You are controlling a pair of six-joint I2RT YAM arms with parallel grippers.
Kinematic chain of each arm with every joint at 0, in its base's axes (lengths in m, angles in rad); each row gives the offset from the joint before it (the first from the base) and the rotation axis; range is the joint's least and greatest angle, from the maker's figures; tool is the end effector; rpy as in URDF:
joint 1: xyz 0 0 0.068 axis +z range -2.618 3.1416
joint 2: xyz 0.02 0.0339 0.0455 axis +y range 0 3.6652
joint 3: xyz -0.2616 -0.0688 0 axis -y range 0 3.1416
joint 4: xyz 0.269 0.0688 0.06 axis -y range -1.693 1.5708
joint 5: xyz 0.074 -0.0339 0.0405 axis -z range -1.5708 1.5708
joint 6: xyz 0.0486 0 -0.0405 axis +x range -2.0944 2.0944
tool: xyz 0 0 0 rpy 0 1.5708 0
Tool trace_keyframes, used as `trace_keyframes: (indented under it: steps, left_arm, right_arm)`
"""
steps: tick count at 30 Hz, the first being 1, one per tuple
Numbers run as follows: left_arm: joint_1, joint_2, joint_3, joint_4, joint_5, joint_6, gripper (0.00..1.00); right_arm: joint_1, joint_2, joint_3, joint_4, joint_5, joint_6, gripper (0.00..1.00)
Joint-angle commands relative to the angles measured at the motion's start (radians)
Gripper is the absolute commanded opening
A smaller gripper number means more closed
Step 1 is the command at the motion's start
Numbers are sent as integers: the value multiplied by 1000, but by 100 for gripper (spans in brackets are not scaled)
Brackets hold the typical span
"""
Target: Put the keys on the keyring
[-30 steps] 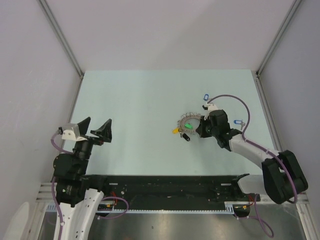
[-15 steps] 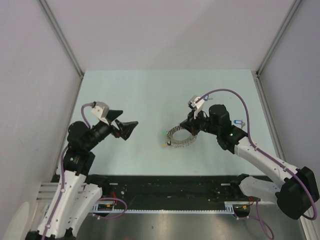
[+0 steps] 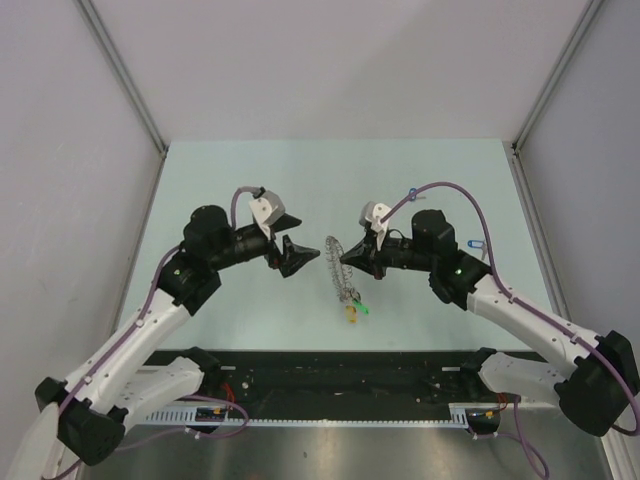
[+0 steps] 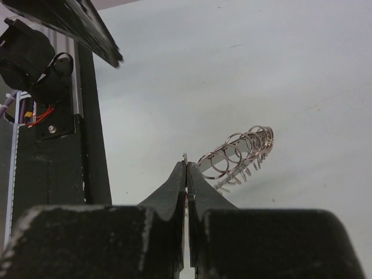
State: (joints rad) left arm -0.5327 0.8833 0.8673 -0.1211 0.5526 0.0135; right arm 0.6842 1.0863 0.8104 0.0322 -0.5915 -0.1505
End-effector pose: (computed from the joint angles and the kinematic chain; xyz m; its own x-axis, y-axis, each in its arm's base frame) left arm 0.1922 -0.1429 0.3556 -0.1058 0.0757 -0.9915 0.8817 0.4682 -0.0584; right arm 0.2032 0.2007 0.3019 -0.0433 -0.1960 -0.9797 -0.9614 0.2750 -0.0125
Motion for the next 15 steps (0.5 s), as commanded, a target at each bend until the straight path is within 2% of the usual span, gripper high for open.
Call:
trace_keyframes:
  steps: [1, 3, 7, 15]
  left_arm:
    - [-33, 62, 15, 41, 12, 83, 87]
    - [-38, 81, -20, 63, 33, 82, 85]
    - [-46, 94, -66, 98, 76, 89, 71]
    - [-79, 106, -113, 115, 118, 118, 65]
  right_arm:
    - [17, 26, 50, 86, -30, -35, 0]
    - [21, 37, 50, 87, -45, -40, 0]
    - [29, 40, 44, 87, -59, -38, 0]
    - [37, 4, 3, 159, -82, 2, 0]
